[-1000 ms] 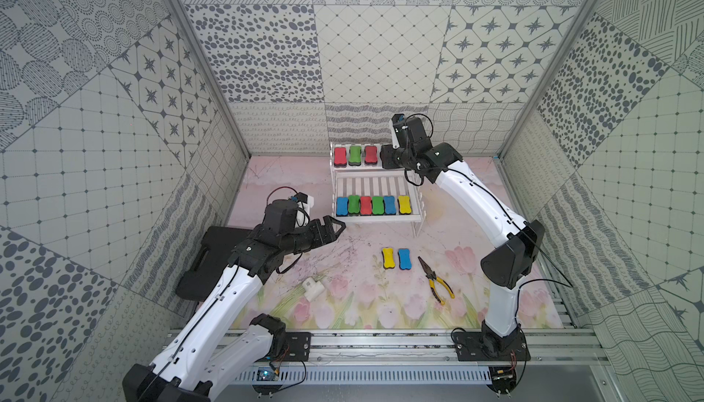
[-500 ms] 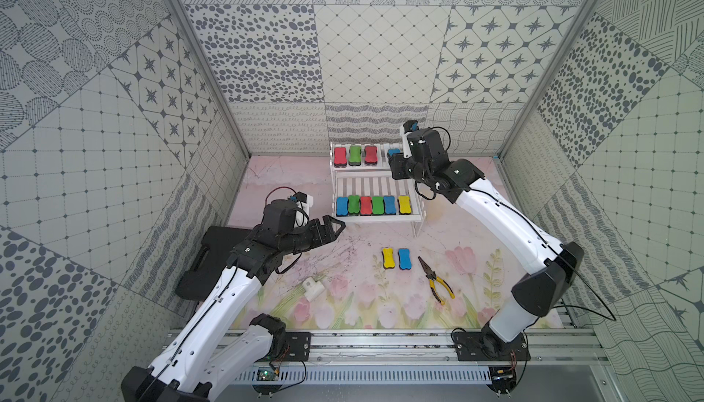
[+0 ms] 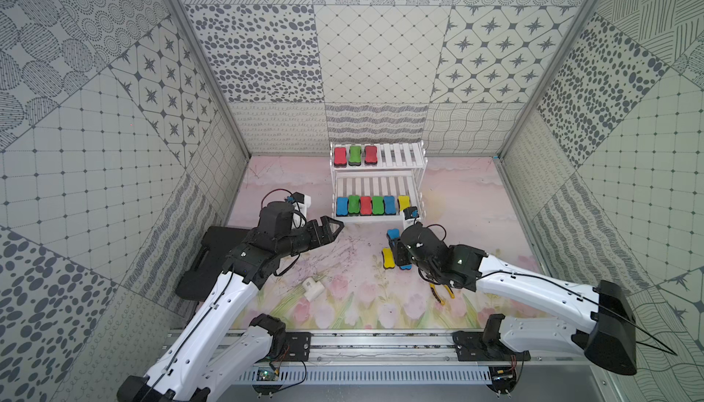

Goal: Remove the whiteboard erasers from the shelf
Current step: Place the whiteboard eraser at the center of the board.

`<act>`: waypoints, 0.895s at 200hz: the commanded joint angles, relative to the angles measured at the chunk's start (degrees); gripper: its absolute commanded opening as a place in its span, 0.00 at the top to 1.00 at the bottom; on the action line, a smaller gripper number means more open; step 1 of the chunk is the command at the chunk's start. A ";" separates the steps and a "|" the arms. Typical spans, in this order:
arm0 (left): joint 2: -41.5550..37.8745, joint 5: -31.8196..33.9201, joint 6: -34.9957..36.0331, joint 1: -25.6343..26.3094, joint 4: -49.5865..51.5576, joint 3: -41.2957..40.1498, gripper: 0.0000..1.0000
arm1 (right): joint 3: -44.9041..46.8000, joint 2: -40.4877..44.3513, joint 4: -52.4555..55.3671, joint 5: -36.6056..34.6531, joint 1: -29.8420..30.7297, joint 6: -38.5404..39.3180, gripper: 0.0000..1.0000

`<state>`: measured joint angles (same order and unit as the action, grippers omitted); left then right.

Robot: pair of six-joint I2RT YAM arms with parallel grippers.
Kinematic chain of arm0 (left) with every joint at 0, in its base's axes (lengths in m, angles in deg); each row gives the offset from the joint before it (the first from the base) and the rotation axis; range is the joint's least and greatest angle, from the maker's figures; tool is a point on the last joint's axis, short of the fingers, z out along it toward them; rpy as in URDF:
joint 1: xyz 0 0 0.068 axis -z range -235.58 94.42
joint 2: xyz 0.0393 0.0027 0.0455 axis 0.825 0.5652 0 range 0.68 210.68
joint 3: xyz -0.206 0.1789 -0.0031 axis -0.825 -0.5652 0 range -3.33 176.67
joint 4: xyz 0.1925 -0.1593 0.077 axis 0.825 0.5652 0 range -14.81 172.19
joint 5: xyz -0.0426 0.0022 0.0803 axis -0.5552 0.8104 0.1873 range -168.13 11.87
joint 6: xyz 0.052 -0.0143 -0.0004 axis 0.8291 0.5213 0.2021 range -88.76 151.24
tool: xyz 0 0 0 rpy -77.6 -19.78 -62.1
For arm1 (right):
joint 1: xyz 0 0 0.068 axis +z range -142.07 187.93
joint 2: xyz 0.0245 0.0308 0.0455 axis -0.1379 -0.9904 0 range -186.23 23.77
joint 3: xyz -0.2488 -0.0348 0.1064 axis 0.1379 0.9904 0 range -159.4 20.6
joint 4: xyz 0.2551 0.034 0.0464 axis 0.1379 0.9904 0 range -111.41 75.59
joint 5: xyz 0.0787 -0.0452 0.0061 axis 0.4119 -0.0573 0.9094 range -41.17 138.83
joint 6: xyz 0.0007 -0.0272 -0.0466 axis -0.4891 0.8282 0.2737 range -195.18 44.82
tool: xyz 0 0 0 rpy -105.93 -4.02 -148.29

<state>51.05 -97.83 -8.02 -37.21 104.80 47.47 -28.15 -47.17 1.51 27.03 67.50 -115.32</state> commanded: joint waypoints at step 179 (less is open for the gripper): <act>-3.53 1.32 0.96 0.34 3.10 -2.00 0.09 | -3.15 -28.67 -14.40 -6.95 3.62 -16.37 0.62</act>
<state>47.68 -97.00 -8.02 -37.21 107.62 45.77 -30.07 -74.56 -13.42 21.57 71.54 -130.21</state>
